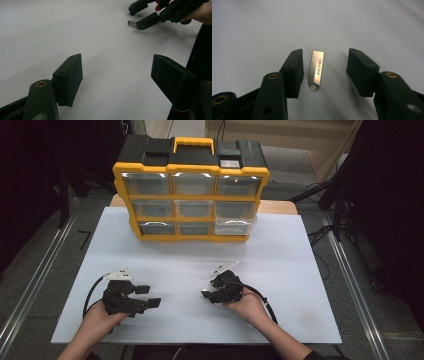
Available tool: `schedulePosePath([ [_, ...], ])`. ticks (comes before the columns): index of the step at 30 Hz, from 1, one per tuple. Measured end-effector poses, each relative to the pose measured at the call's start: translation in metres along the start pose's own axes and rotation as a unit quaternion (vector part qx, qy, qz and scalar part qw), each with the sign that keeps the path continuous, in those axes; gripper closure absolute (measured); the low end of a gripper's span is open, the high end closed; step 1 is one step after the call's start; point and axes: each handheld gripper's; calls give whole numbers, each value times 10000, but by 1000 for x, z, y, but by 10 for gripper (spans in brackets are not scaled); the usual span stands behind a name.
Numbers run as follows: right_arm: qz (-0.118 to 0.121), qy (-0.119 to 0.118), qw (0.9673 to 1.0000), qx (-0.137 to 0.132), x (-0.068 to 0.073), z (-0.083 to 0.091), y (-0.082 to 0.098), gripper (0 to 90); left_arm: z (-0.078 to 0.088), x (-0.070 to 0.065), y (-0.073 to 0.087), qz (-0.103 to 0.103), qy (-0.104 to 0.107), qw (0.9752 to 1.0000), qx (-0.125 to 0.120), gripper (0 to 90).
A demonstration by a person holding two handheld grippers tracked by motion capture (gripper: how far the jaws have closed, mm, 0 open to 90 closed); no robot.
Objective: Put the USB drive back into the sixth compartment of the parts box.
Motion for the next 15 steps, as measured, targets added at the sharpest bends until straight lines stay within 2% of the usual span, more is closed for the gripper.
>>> schedulePosePath([
  [1, 46, 102, 9999, 4, 3, 0, 0, 477, 0, 0, 0, 7, 1, 10000, 12, 266],
  [5, 174, 297, 9994, -2, 6, 0, 1, 573, -1, 0, 0, 1, -16, 10000, 34, 266],
  [6, 174, 297, 9994, -2, 6, 0, 1, 573, -1, 0, 0, 1, -16, 10000, 34, 266],
  [7, 196, 379, 9991, -15, 8, 0, 1, 647, -1, 0, 0, -2, -16, 10000, 30, 266],
  [9, 199, 374, 9991, -12, 8, 0, 2, 673, -1, 0, 0, 2, -9, 10000, 30, 266],
  [11, 169, 347, 9993, -5, 8, 0, 2, 760, -1, 0, 0, 5, -6, 10000, 31, 266],
  [15, 31, 120, 9999, 19, 2, 1, 1, 764, -1, -1, 0, -6, 1, 10000, 20, 266],
])
Point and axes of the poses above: each handheld gripper's, and its own axes: z roughly backward along the jaws, y roughly out of its underside, x roughly to its left, and after that the axes turned 2 degrees about x, right-handed
